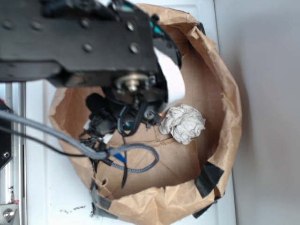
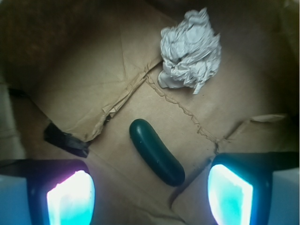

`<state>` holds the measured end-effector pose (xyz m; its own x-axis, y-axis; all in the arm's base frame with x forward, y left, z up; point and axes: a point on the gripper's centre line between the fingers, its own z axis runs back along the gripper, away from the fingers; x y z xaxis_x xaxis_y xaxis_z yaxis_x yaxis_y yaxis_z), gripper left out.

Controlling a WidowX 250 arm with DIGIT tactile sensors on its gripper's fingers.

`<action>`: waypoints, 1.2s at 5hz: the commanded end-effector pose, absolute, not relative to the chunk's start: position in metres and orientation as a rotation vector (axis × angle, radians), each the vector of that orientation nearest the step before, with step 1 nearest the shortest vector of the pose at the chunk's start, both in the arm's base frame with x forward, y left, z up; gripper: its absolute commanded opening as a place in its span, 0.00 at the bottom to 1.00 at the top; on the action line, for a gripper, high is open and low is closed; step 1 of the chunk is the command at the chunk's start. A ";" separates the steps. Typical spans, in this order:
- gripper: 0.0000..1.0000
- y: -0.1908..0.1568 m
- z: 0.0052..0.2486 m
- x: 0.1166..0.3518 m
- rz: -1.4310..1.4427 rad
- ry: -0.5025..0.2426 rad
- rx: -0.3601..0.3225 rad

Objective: Grab the plastic pickle.

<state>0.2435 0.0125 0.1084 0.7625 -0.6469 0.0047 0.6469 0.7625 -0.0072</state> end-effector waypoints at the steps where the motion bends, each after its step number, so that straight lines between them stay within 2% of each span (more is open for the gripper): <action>1: 1.00 0.028 0.078 0.244 -0.724 -0.014 0.008; 3: 1.00 0.038 0.066 0.227 -0.770 -0.006 -0.045; 4: 1.00 0.037 0.048 0.229 -0.778 0.008 -0.016; 6: 1.00 0.032 0.044 0.251 -0.800 0.024 -0.038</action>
<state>0.2408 0.0331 0.0336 0.7103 -0.7033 -0.0287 0.6999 0.7100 -0.0777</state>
